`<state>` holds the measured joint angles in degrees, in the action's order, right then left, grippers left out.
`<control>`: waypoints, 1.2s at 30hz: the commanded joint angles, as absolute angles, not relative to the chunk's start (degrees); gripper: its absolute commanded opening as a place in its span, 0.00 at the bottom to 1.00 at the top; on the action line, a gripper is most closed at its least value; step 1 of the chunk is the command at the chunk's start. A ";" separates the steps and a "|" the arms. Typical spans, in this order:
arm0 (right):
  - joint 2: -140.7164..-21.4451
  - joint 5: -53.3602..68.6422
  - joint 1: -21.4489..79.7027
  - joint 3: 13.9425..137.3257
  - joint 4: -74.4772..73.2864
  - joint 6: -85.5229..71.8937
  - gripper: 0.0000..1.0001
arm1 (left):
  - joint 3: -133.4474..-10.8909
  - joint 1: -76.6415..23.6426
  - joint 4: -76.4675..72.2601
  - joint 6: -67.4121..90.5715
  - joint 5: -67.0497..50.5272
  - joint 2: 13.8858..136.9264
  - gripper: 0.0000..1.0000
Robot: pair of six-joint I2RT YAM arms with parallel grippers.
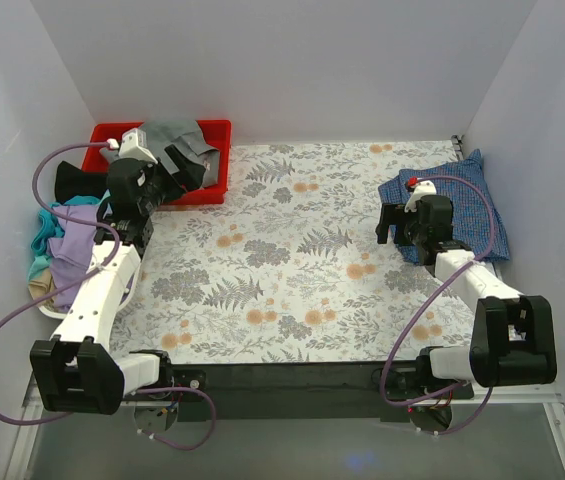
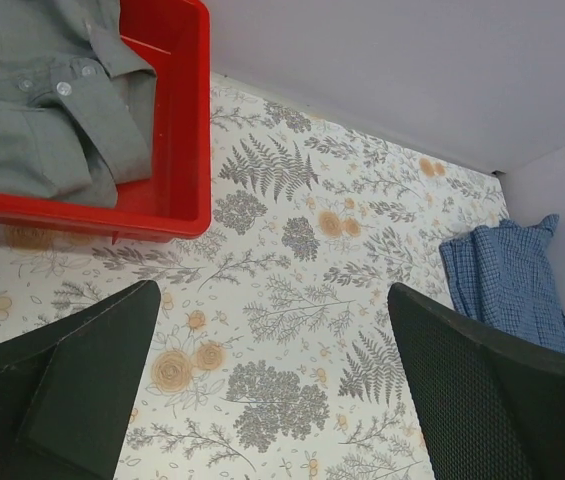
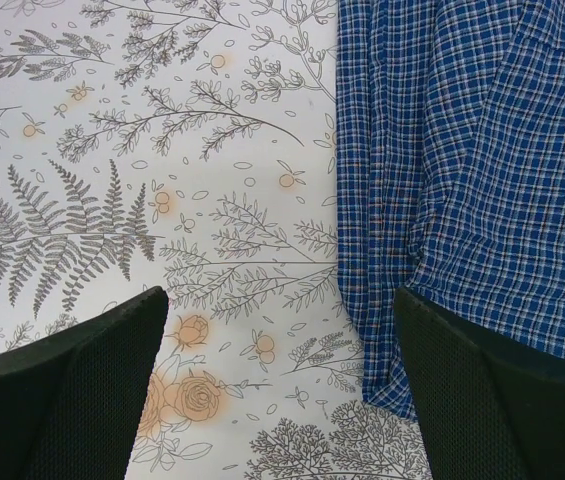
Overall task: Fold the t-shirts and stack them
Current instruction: Grab the tshirt from the pile
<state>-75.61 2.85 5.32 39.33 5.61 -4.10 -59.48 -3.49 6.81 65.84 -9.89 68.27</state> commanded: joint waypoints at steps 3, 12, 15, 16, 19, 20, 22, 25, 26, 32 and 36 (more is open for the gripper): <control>-73.57 6.23 5.45 40.17 5.27 -3.87 0.98 | -61.69 -3.34 10.27 68.72 -7.56 68.55 0.97; -71.90 10.28 5.63 39.20 6.24 -5.71 0.98 | -65.12 -1.58 27.38 78.20 11.46 79.35 0.98; -72.07 11.69 5.80 39.11 7.29 -6.59 0.98 | -64.78 -1.58 32.50 82.07 20.10 82.00 0.98; -72.33 11.78 5.80 39.29 7.38 -6.77 0.99 | -63.73 -1.58 32.61 82.35 24.65 81.83 0.98; -74.00 12.83 5.80 40.07 7.38 -7.29 0.99 | -61.62 -1.58 33.49 84.11 33.27 80.34 0.98; -74.96 13.27 5.89 40.25 7.47 -7.38 0.98 | -61.96 -1.58 34.36 84.37 35.83 79.81 0.98; -76.19 13.62 5.89 40.69 7.47 -7.64 0.99 | -64.33 -1.58 38.48 85.77 42.93 78.14 0.98; -78.92 14.59 5.98 41.31 7.64 -8.35 0.98 | -67.57 -1.67 42.71 86.31 47.71 75.33 0.98; -79.45 15.02 6.15 41.57 7.73 -8.44 0.98 | -68.02 -1.67 42.89 85.53 48.07 74.37 0.98; -81.30 16.52 7.03 42.45 7.56 -8.70 0.98 | -68.55 -1.58 48.33 88.05 55.61 70.23 0.98; -80.51 16.44 7.91 42.28 7.47 -8.61 0.98 | -65.75 -0.62 48.97 89.21 58.37 68.47 0.98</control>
